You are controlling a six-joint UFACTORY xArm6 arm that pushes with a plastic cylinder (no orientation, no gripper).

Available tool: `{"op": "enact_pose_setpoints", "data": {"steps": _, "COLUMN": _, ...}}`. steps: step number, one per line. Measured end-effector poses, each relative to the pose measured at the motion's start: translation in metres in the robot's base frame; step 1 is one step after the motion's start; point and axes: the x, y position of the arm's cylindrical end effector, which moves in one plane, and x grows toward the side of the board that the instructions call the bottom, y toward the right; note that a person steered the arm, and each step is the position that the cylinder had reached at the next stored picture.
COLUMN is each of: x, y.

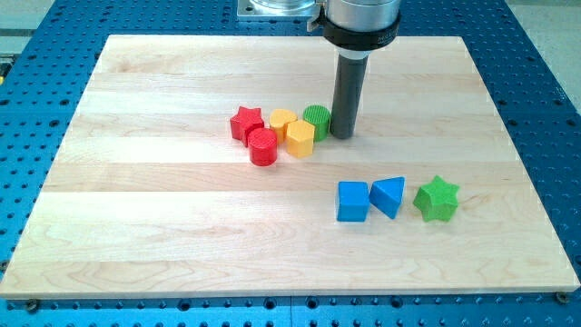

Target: Place the green star at the top right side of the yellow heart

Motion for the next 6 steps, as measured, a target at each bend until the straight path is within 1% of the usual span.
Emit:
{"op": "enact_pose_setpoints", "data": {"steps": 1, "x": 0.000, "y": 0.009}}
{"op": "enact_pose_setpoints", "data": {"steps": 2, "x": 0.023, "y": 0.104}}
{"op": "enact_pose_setpoints", "data": {"steps": 3, "x": 0.092, "y": 0.154}}
{"op": "enact_pose_setpoints", "data": {"steps": 4, "x": 0.133, "y": 0.118}}
{"op": "enact_pose_setpoints", "data": {"steps": 5, "x": 0.130, "y": 0.076}}
{"op": "enact_pose_setpoints", "data": {"steps": 6, "x": 0.122, "y": 0.047}}
